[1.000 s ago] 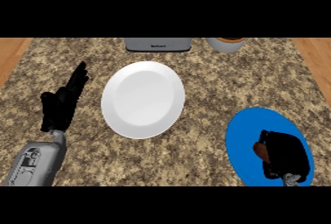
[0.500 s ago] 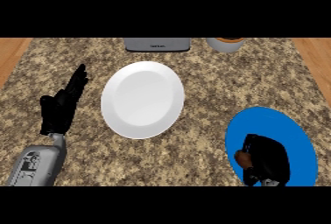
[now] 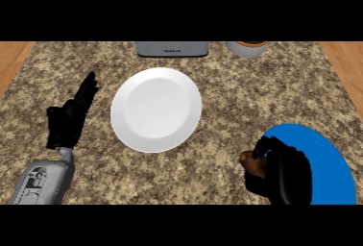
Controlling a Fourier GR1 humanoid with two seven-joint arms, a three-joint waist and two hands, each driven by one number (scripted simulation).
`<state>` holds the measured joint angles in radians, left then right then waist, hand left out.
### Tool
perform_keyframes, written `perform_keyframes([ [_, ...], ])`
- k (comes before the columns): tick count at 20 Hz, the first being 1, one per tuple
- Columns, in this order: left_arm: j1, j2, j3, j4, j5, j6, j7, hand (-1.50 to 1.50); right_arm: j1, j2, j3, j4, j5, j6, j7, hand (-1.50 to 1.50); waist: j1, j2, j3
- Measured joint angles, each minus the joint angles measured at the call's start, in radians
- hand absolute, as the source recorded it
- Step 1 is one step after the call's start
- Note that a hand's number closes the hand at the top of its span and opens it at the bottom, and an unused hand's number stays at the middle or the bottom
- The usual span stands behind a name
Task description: Pick the sweet potato from the plate and place it in the plate
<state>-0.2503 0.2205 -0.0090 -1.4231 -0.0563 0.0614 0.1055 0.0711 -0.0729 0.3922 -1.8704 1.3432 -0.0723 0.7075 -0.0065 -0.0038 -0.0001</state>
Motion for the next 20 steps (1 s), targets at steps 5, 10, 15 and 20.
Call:
perform_keyframes([
  [5,0.008,-0.005,0.000,-0.001,-0.001,-0.007,-0.007,0.00,-0.098,0.037,0.074,-0.081,0.048,0.007,-0.016,1.50,0.007,0.001,0.000],
  [10,0.004,-0.011,0.001,0.017,-0.010,-0.015,-0.028,0.00,-0.260,0.062,0.147,-0.041,-0.014,0.023,0.052,1.50,0.013,0.004,0.000],
  [15,-0.016,-0.016,0.002,0.016,-0.020,-0.013,-0.006,0.00,-0.476,0.070,0.173,0.157,-0.160,-0.064,0.157,1.50,0.024,0.006,0.000],
  [20,-0.028,-0.008,0.012,0.009,-0.009,-0.036,-0.003,0.00,-0.677,0.072,0.161,0.423,-0.315,-0.197,0.159,1.50,0.037,0.010,0.000],
])
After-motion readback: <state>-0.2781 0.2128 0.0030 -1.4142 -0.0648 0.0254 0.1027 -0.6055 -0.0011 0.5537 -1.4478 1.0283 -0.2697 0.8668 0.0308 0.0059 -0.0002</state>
